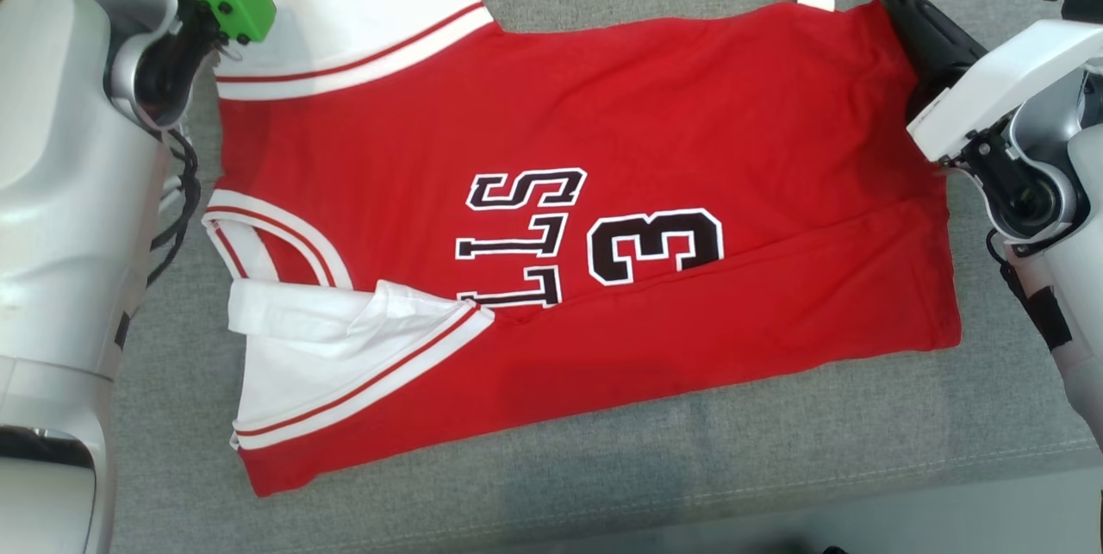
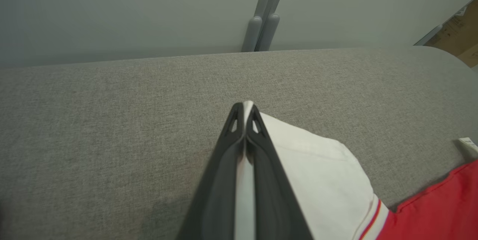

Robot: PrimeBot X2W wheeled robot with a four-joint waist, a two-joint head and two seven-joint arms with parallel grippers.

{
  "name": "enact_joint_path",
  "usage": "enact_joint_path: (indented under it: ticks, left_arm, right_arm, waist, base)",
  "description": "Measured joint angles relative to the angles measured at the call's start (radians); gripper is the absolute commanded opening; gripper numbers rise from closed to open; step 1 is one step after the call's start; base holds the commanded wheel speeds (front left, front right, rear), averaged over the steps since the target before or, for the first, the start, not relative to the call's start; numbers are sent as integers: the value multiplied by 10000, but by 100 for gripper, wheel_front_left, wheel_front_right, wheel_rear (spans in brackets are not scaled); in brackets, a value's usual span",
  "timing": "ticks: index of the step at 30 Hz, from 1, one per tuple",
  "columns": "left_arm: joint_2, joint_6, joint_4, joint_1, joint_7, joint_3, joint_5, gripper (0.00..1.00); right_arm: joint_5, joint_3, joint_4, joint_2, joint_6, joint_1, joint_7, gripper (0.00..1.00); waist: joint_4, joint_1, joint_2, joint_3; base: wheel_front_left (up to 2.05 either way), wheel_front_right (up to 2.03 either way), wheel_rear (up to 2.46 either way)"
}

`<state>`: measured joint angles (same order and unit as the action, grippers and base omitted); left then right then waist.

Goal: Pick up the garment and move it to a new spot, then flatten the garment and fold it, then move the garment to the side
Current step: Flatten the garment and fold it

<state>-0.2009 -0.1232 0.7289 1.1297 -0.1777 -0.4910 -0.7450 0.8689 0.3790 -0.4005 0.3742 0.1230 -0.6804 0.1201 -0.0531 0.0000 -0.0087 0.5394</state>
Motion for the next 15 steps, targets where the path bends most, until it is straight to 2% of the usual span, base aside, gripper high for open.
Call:
enact_joint_path:
  ticks: [6,15]
  left_arm:
    - [-21,-13,-75,-555,226,-203,-435,0]
    - [-12,-13,-1348,-1771,698,-991,-1379,0]
  right_arm:
    - [-88,359,-107,96,0,406,-552,0]
    - [-29,1248,86,360,0,1227,-1298,0]
  waist:
    - [112,0,0,-559]
    - [331,0,0,-1474]
  base:
    - [0,0,0]
    - [0,0,0]
